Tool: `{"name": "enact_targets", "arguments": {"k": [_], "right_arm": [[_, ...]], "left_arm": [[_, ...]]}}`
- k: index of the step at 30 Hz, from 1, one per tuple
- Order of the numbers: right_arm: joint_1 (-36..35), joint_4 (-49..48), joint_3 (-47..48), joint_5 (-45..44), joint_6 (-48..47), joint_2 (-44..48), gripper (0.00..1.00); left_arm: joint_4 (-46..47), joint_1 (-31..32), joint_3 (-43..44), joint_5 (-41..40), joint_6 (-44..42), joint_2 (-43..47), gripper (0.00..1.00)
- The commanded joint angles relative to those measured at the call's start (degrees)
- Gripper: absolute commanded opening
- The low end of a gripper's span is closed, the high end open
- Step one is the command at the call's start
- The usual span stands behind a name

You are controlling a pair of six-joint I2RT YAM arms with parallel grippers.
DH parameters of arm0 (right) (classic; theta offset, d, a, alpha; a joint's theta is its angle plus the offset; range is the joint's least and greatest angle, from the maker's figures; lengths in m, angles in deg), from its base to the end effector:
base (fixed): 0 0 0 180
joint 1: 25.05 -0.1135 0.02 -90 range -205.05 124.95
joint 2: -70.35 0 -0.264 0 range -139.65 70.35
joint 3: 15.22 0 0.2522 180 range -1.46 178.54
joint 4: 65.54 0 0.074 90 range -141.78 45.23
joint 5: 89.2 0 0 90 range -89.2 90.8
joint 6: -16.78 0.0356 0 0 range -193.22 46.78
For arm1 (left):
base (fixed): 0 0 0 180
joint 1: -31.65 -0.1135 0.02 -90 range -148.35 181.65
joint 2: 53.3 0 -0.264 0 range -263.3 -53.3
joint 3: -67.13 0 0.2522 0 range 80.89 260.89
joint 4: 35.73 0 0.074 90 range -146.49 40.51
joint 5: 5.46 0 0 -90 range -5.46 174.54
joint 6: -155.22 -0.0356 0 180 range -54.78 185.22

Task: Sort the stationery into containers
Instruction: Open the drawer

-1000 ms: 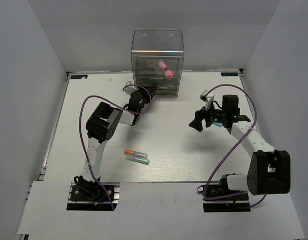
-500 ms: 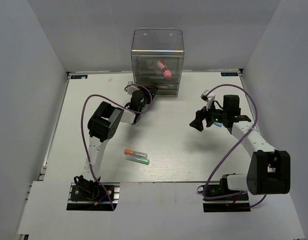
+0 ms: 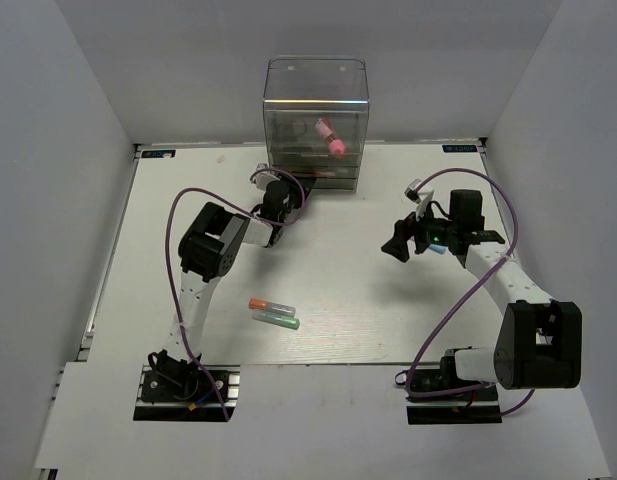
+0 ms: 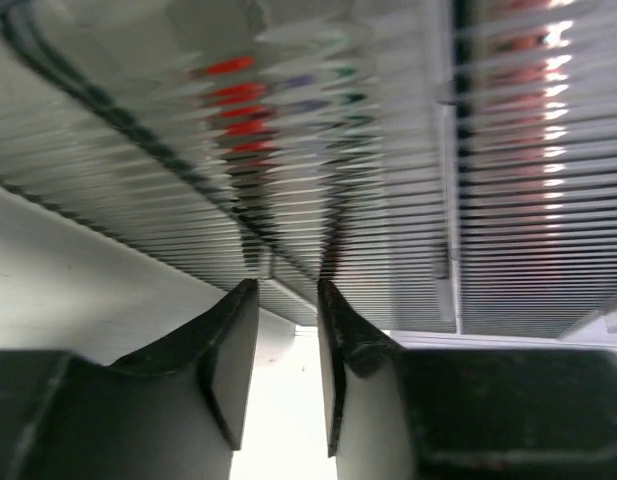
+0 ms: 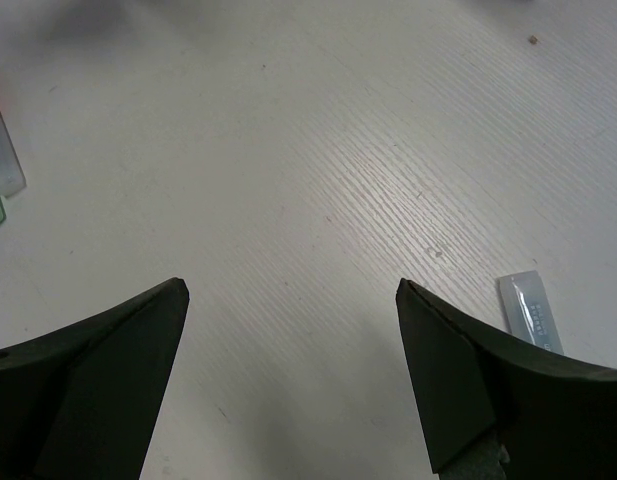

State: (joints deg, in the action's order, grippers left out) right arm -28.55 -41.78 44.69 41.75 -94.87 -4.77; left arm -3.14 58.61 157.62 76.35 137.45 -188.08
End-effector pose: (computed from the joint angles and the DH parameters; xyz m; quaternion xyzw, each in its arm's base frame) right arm 0.2721 0.0400 0.2390 -0.3311 0.7924 0.2481 0.4483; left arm 0.4421 -0.2192 0.1026 -0.3393 0.6966 -0.4436 0.4504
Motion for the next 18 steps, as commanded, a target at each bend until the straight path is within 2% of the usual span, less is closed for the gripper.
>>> {"name": "enact_targets", "arguments": {"k": [1, 11, 16, 18], "right_arm": [[0.44, -0.77, 0.25, 1.50, -0.76, 0.49, 0.90], [0.70, -0.60, 0.17, 2.21, -0.76, 0.49, 0.90], [0.96, -0.68, 0.17, 2.47, -0.76, 0.67, 0.90], [0.96, -0.60, 0.08, 2.56, -0.76, 0.58, 0.90]], "left_arm": [[0.23, -0.51, 2.02, -1.31, -0.60, -0.75, 0.39], [2.08, -0.51, 2.55, -3.59, -0.60, -1.27, 0.30], [2.61, -0.51, 2.55, -6.05, -0.07, -1.27, 0.23], [3.13, -0.51, 2.55, -6.75, -0.07, -1.27, 0.17]]}}
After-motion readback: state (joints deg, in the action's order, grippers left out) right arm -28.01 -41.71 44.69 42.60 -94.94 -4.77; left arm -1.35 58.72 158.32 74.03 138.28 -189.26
